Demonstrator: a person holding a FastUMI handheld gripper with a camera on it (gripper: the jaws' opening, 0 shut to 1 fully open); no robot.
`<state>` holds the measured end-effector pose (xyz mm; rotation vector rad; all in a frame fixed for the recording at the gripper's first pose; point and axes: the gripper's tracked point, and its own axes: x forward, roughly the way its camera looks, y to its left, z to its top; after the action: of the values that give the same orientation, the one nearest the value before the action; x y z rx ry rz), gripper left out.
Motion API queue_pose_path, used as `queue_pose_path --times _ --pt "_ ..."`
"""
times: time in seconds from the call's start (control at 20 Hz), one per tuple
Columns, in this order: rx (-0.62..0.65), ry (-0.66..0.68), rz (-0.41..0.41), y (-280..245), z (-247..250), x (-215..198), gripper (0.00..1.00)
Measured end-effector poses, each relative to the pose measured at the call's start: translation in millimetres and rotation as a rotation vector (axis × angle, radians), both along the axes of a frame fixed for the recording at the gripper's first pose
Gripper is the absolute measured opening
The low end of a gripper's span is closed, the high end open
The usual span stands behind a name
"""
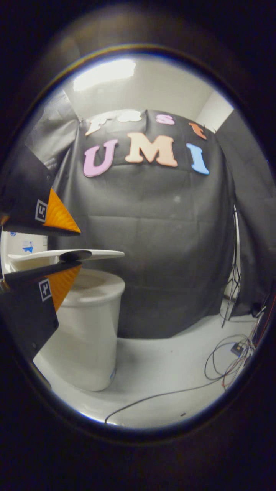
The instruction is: Open the toilet lid.
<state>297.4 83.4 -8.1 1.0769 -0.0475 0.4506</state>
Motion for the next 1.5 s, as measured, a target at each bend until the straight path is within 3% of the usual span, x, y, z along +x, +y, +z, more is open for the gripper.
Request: queue_pose_path --times 0.2,0.45,0.9,1.25,1.5 --pt "-0.092 -0.094 -0.003 35.5 42.8 -17.6 0.39" --pt "-0.231 -0.204 0.018 116.7 100.6 -38.9 0.38" --pt "-0.498 -0.201 -0.019 233.5 142.9 -58.1 0.28" --pt "-0.736 -0.258 0.063 331.4 146.1 -74.0 0.25" --pt "-0.902 -0.292 0.17 409.3 140.2 -68.4 0.26"
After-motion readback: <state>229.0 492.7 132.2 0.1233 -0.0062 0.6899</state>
